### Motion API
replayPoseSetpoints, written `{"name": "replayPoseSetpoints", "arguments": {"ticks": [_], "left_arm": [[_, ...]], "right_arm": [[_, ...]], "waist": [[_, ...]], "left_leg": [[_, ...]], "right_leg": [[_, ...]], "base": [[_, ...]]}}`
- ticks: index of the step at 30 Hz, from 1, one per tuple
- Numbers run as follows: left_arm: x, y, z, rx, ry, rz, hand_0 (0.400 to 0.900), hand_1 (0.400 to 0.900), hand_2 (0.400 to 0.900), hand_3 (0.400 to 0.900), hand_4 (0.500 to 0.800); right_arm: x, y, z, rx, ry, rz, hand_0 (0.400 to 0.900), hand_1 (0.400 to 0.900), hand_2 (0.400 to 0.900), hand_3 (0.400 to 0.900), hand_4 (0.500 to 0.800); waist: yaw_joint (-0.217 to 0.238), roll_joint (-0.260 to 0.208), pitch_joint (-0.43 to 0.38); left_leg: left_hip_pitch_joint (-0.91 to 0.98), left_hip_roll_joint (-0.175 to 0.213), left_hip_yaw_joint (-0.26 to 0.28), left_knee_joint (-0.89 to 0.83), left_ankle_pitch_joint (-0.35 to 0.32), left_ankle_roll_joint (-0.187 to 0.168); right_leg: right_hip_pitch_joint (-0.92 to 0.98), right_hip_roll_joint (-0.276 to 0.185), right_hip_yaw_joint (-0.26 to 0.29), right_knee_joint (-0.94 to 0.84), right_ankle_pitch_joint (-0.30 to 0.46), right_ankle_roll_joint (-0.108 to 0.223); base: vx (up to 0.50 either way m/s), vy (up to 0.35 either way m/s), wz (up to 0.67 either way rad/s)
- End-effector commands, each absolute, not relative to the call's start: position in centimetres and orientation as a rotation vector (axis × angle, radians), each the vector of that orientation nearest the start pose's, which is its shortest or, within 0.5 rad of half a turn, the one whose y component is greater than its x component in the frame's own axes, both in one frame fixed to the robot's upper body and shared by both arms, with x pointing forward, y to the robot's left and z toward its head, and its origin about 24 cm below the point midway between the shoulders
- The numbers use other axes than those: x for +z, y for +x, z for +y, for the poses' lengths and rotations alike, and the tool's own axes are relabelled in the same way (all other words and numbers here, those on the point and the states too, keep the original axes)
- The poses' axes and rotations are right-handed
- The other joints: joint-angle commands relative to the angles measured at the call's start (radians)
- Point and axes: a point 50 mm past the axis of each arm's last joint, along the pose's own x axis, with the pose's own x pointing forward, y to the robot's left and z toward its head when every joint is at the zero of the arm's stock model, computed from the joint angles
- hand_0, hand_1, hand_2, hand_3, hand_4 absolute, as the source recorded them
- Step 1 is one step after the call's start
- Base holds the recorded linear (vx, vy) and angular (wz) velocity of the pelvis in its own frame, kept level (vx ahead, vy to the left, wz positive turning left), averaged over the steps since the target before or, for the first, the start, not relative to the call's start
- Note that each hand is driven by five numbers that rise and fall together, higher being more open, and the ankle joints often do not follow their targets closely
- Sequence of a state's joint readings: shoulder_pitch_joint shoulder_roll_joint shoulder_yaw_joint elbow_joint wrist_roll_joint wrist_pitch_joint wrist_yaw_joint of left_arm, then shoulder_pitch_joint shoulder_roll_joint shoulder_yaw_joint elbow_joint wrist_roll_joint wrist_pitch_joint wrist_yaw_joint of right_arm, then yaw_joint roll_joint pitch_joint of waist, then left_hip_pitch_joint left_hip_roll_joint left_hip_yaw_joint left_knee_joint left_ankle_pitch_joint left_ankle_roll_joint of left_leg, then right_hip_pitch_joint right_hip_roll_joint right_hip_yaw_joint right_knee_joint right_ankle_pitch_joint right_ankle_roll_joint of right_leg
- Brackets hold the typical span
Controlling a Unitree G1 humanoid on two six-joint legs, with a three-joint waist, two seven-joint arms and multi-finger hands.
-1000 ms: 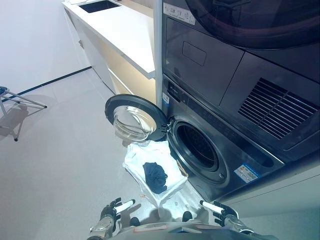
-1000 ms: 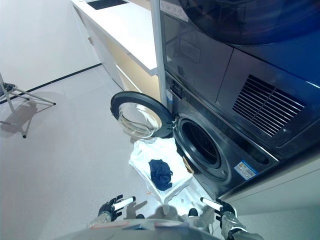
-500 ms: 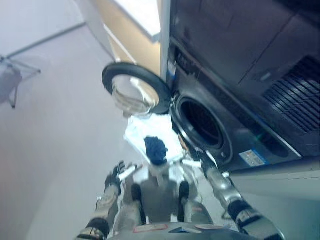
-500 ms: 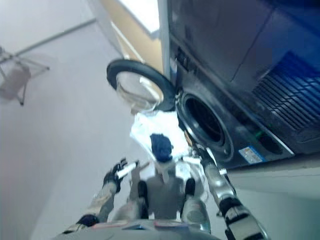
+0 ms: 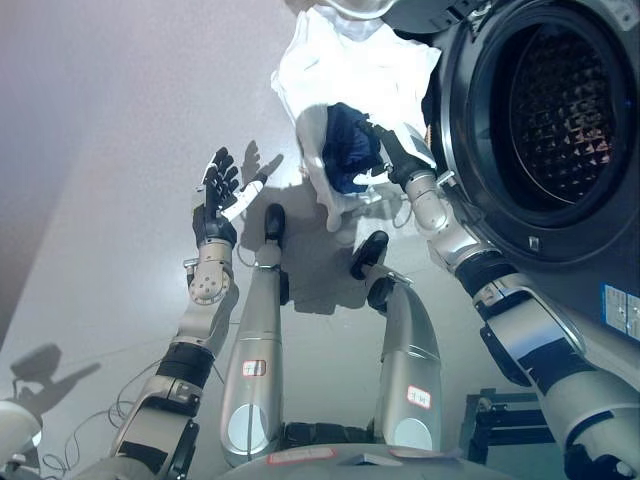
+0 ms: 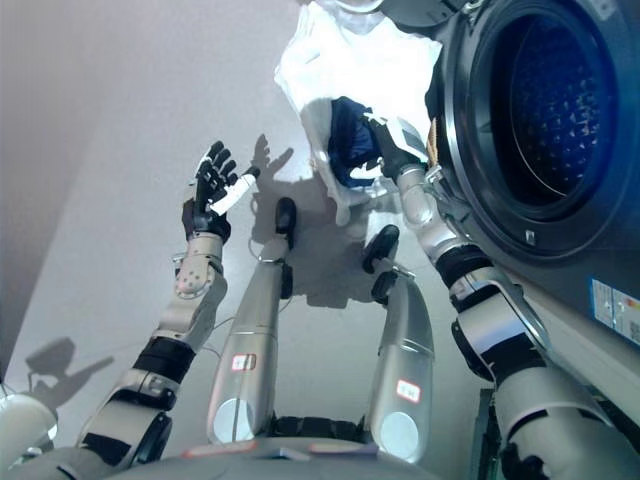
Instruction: Put the clothes in the basket into the washing machine.
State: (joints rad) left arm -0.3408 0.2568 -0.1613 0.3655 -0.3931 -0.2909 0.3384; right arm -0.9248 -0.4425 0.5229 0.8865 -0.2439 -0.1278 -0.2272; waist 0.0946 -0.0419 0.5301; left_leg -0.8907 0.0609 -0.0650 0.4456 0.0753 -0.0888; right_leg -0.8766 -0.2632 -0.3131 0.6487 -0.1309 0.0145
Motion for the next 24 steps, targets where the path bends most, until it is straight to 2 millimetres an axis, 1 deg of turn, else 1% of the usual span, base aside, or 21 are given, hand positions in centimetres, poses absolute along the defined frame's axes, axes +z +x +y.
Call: {"name": "replayPoseSetpoints", "arguments": {"ticks": [1, 2, 4, 6, 8, 9, 10, 11, 13, 16, 18, 19, 20, 21, 24], "left_arm": [[11.7, 30.3, 16.9, 0.205, -0.205, -0.447, 0.900, 0.900, 0.900, 0.900, 0.800], [12.2, 30.2, 16.8, 0.201, -0.209, -0.464, 0.900, 0.900, 0.900, 0.900, 0.800], [12.9, 30.0, 16.7, 0.203, -0.232, -0.496, 0.900, 0.900, 0.900, 0.900, 0.800], [13.3, 29.9, 16.5, 0.199, -0.248, -0.513, 0.900, 0.900, 0.900, 0.900, 0.800], [13.5, 29.8, 16.3, 0.195, -0.260, -0.521, 0.900, 0.900, 0.900, 0.900, 0.800], [13.6, 29.8, 16.3, 0.200, -0.260, -0.524, 0.900, 0.900, 0.900, 0.900, 0.800], [13.6, 29.8, 16.4, 0.203, -0.265, -0.520, 0.900, 0.900, 0.900, 0.900, 0.800], [13.7, 29.8, 16.4, 0.204, -0.273, -0.525, 0.900, 0.900, 0.900, 0.900, 0.800], [13.4, 29.9, 16.5, 0.214, -0.276, -0.509, 0.900, 0.900, 0.900, 0.900, 0.800], [13.2, 29.9, 16.7, 0.231, -0.289, -0.501, 0.900, 0.900, 0.900, 0.900, 0.800], [12.9, 29.8, 16.6, 0.231, -0.293, -0.483, 0.900, 0.900, 0.900, 0.900, 0.800], [12.7, 29.8, 16.5, 0.227, -0.294, -0.477, 0.900, 0.900, 0.900, 0.900, 0.800], [12.6, 29.8, 16.5, 0.226, -0.296, -0.474, 0.900, 0.900, 0.900, 0.900, 0.800], [12.6, 29.8, 16.5, 0.228, -0.297, -0.472, 0.900, 0.900, 0.900, 0.900, 0.800], [12.6, 29.8, 16.4, 0.223, -0.299, -0.472, 0.900, 0.900, 0.900, 0.900, 0.800]], "right_arm": [[16.2, 40.0, -17.1, -0.027, -1.104, -0.327, 0.900, 0.900, 0.900, 0.900, 0.800], [16.4, 40.2, -17.4, -0.041, -1.124, -0.328, 0.900, 0.900, 0.900, 0.900, 0.800], [17.0, 40.4, -17.9, -0.069, -1.161, -0.327, 0.900, 0.900, 0.900, 0.900, 0.800], [17.0, 40.7, -18.5, -0.101, -1.197, -0.297, 0.900, 0.900, 0.900, 0.900, 0.800], [17.2, 41.0, -18.6, -0.119, -1.200, -0.281, 0.900, 0.900, 0.900, 0.900, 0.800], [16.9, 41.0, -18.6, -0.124, -1.188, -0.271, 0.900, 0.900, 0.900, 0.900, 0.800], [17.2, 41.1, -18.4, -0.124, -1.181, -0.282, 0.900, 0.900, 0.900, 0.900, 0.800], [17.0, 41.1, -18.1, -0.112, -1.173, -0.280, 0.900, 0.900, 0.900, 0.900, 0.800], [16.9, 41.0, -17.1, -0.086, -1.152, -0.302, 0.900, 0.900, 0.900, 0.900, 0.800], [16.5, 40.8, -15.3, -0.030, -1.120, -0.336, 0.900, 0.900, 0.900, 0.900, 0.800], [16.0, 40.6, -14.7, 0.002, -1.132, -0.338, 0.900, 0.900, 0.900, 0.900, 0.800], [15.6, 40.5, -14.3, 0.019, -1.138, -0.333, 0.602, 0.602, 0.602, 0.602, 0.621], [15.4, 40.5, -14.2, 0.028, -1.149, -0.329, 0.424, 0.424, 0.424, 0.424, 0.514], [15.2, 40.5, -13.9, 0.037, -1.157, -0.329, 0.400, 0.400, 0.400, 0.400, 0.500], [14.7, 40.4, -13.9, 0.041, -1.169, -0.320, 0.400, 0.400, 0.400, 0.400, 0.500]], "waist": [[0.014, 0.013, -0.093], [0.017, 0.015, -0.095], [0.025, 0.023, -0.094], [0.033, 0.030, -0.097], [0.041, 0.040, -0.100], [0.044, 0.046, -0.100], [0.045, 0.048, -0.102], [0.047, 0.053, -0.100], [0.047, 0.058, -0.099], [0.043, 0.057, -0.102], [0.041, 0.055, -0.106], [0.041, 0.055, -0.108], [0.041, 0.054, -0.111], [0.042, 0.054, -0.113], [0.041, 0.055, -0.117]], "left_leg": [[-0.138, -0.014, -0.005, 0.176, -0.154, 0.035], [-0.164, -0.015, -0.009, 0.218, -0.202, 0.032], [-0.229, -0.023, -0.016, 0.263, -0.217, 0.039], [-0.293, -0.032, -0.021, 0.315, -0.234, 0.044], [-0.347, -0.040, -0.021, 0.357, -0.244, 0.049], [-0.371, -0.046, -0.020, 0.377, -0.248, 0.052], [-0.390, -0.048, -0.020, 0.394, -0.252, 0.053], [-0.406, -0.052, -0.017, 0.414, -0.256, 0.054], [-0.432, -0.061, -0.019, 0.446, -0.263, 0.056], [-0.459, -0.068, -0.020, 0.468, -0.265, 0.058], [-0.471, -0.070, -0.022, 0.480, -0.267, 0.059], [-0.477, -0.074, -0.025, 0.487, -0.268, 0.060], [-0.482, -0.075, -0.025, 0.489, -0.267, 0.060], [-0.487, -0.076, -0.027, 0.494, -0.266, 0.060], [-0.498, -0.082, -0.031, 0.508, -0.265, 0.061]], "right_leg": [[-0.132, -0.013, 0.025, 0.042, 0.031, 0.121], [-0.160, -0.017, 0.034, 0.090, -0.015, 0.131], [-0.233, -0.028, 0.039, 0.148, -0.032, 0.129], [-0.301, -0.042, 0.050, 0.198, -0.051, 0.125], [-0.357, -0.054, 0.064, 0.237, -0.061, 0.119], [-0.385, -0.061, 0.070, 0.258, -0.066, 0.116], [-0.409, -0.067, 0.080, 0.277, -0.072, 0.113], [-0.427, -0.070, 0.088, 0.294, -0.077, 0.109], [-0.461, -0.078, 0.102, 0.327, -0.088, 0.102], [-0.493, -0.082, 0.111, 0.355, -0.094, 0.099], [-0.507, -0.086, 0.115, 0.364, -0.093, 0.098], [-0.514, -0.088, 0.118, 0.369, -0.092, 0.098], [-0.520, -0.089, 0.118, 0.374, -0.092, 0.097], [-0.524, -0.091, 0.119, 0.376, -0.091, 0.096], [-0.537, -0.093, 0.126, 0.390, -0.091, 0.094]], "base": [[0.04, 0.007, 0.05], [0.05, 0.003, 0.06], [0.01, 0.014, 0.07], [-0.03, 0.026, 0.03], [-0.03, 0.005, 0.04], [-0.03, 0.009, 0.04], [0.00, 0.000, 0.00], [0.00, 0.000, 0.00], [0.00, 0.000, 0.00], [0.00, -0.001, 0.04], [0.00, -0.014, 0.05], [0.00, -0.014, 0.04], [0.00, 0.000, 0.00], [0.00, 0.000, 0.00], [0.00, 0.001, 0.01]]}}
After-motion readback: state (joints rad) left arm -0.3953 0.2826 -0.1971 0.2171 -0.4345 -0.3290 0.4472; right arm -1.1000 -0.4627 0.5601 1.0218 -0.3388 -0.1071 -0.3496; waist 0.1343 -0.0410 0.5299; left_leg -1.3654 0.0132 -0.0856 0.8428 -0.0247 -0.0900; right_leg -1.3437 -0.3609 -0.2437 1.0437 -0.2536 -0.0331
